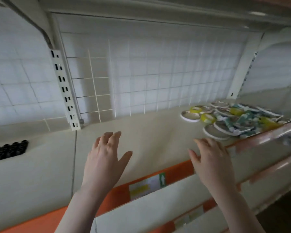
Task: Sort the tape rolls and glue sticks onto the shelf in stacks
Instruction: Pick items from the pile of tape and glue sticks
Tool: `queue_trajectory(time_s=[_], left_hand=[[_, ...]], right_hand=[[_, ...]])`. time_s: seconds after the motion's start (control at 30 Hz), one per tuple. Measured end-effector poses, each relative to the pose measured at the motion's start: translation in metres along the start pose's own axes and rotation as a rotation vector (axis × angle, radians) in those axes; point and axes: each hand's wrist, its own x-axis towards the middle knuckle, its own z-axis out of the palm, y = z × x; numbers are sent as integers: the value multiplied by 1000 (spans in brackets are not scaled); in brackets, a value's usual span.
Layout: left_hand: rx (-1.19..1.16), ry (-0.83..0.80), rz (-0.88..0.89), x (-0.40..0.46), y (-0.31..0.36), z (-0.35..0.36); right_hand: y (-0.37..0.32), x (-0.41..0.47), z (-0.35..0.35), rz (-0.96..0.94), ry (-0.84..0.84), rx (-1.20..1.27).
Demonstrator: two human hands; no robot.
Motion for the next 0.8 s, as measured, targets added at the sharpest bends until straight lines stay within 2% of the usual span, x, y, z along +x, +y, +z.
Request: queue_trajectory(time_s=[0.27,0.57,0.8], left_hand=[[-44,-8,45,73,67,75],[-31,-3,53,125,146,127],[-9,29,-89,114,214,184]], right_hand=[[95,49,41,47,-19,12],[199,101,57,55,-6,72],[272,130,71,-80,-117,200]])
